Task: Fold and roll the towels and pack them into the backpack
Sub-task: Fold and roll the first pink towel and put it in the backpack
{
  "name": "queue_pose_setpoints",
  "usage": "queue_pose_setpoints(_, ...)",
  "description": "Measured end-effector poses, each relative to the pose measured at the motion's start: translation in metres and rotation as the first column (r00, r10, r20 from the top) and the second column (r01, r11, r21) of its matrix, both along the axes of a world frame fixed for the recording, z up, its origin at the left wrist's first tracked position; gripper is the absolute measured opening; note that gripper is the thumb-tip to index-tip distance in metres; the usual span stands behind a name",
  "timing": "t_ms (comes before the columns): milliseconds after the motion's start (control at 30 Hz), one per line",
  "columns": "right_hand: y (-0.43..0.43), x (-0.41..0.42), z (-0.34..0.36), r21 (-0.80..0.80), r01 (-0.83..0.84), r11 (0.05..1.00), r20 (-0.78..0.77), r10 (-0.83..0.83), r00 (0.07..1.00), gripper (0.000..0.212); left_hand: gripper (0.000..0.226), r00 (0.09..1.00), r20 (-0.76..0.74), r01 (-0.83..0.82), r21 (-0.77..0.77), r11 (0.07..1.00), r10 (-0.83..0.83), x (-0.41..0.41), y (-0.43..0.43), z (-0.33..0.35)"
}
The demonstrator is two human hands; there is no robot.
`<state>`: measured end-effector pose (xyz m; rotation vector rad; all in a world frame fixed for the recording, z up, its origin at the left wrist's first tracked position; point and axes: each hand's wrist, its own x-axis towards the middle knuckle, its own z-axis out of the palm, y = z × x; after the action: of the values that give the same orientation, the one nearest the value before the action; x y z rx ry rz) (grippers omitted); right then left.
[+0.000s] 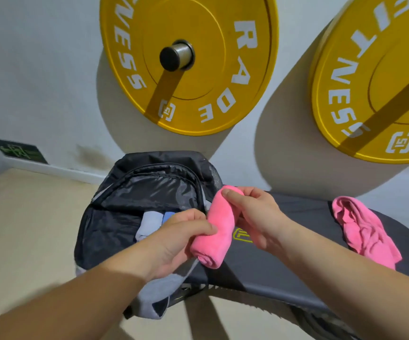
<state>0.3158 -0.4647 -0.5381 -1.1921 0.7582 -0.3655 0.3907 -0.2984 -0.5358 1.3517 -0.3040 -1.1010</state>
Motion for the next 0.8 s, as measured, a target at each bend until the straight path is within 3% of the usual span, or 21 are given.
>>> queue_pose_setpoints(100,0.029,0.026,0.000,-0.167,-0.050,0.985,-0.073,0.038,0.997,0.037,0.016,0.993,0.058,-0.103,0.057,0.993,0.099,0.019,0.036,-0.003)
queue_pose_setpoints(200,0.055,0.050,-0.004,-0.411,-0.144,0.900,-0.192,0.069,0.979,0.031,0.012,0.953,0.168,-0.273,0.125,0.954,0.250,0.048,0.072,-0.009)
queue_pose_setpoints(300,0.073,0.067,-0.014,-0.683,-0.320,0.656,-0.314,0.132,0.940,0.014,0.009,0.847,0.244,-0.513,0.144,0.846,0.472,0.088,0.105,-0.020)
queue_pose_setpoints(367,0.078,0.078,-0.028,-0.794,-0.434,0.425,-0.395,0.180,0.901,0.011,0.007,0.739,0.432,-0.635,0.192,0.749,0.516,0.112,0.122,-0.032)
queue_pose_setpoints(467,0.082,0.091,-0.051,-0.849,-0.481,0.218,-0.448,0.186,0.875,0.020,0.005,0.693,0.588,-0.659,0.283,0.697,0.416,0.127,0.134,-0.057)
queue_pose_setpoints(667,0.070,0.120,-0.078,-0.872,-0.484,0.074,-0.482,0.034,0.875,0.043,0.011,0.725,0.601,-0.609,0.331,0.721,0.337,0.136,0.129,-0.105)
queue_pose_setpoints(800,0.056,0.133,-0.088,-0.896,-0.445,-0.006,-0.445,-0.017,0.896,0.023,0.018,0.710,0.635,-0.574,0.274,0.772,0.303,0.136,0.119,-0.110)
